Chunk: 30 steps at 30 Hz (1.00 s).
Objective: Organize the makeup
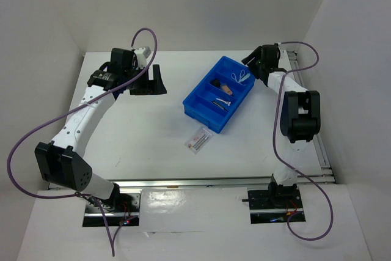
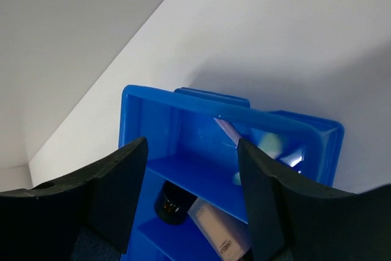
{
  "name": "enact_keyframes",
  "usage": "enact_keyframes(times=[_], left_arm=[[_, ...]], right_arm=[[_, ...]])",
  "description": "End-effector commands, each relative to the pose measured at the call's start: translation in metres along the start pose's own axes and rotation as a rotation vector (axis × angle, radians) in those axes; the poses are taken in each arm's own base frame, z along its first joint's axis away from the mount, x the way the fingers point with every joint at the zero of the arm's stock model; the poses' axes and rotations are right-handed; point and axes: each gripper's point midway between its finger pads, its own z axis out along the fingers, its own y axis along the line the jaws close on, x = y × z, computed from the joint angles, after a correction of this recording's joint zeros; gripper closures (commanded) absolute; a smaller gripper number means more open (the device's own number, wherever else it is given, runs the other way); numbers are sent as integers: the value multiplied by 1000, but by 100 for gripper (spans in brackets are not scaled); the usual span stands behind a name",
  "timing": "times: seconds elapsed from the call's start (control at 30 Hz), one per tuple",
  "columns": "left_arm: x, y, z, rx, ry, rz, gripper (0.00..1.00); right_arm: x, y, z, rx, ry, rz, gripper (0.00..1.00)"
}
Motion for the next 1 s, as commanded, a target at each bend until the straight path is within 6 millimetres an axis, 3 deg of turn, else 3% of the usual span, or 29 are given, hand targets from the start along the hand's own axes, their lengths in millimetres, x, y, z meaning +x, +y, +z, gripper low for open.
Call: enact_keyframes(times=[0.0,0.07,0.17,0.27,0.3,0.33,0.37,0.4,0.5,0.53,0.57,0.63,0.67,0.8,0.87,0.97], left_arm=[[-13,-10,-12,36,-50,4,8],[-13,-10,-12,36,-50,4,8],[-13,-9,-12,27,-52,-5,8],[-13,-9,-12,27,-52,-5,8],[-14,-7,-12,17,-55,-14,8],[-14,-7,-12,17,-55,-15,8],[-15,-5,-11,7,-58,-15,8],[-17,-5,-11,1,-69,-26,9],[-13,2,-10,-30,-67,-41,10],[-10,6,-8,-51,-63,-57,10],[-9,7,-12,-63,-67,-57,12],[-4,16,-11,-109,-68,-86,13],[6,21,-12,-132,-53,-102,15],[23,44,-14,-238,-51,-176,15],[32,48,-13,-253,-37,-193,15],[30,44,-16,-231,-61,-198,15]], right_arm=[[-24,33,-22,-38,-88,-77,32],[-37,48,-47,-36,-161,-105,33],[-33,66,-83,-38,-228,-194,43],[-4,78,-113,-85,-199,-310,67],[15,84,-120,-111,-157,-360,77],[40,77,-125,-125,-87,-405,78],[52,83,-137,-150,-64,-439,78],[81,90,-146,-178,-4,-482,78],[142,78,-170,-178,159,-574,68],[174,82,-185,-201,214,-622,61],[192,68,-195,-171,270,-648,50],[229,63,-216,-184,362,-676,38],[242,48,-224,-143,418,-692,31],[277,22,-247,-29,555,-642,9],[286,22,-256,4,573,-548,6],[299,28,-261,25,567,-441,4]])
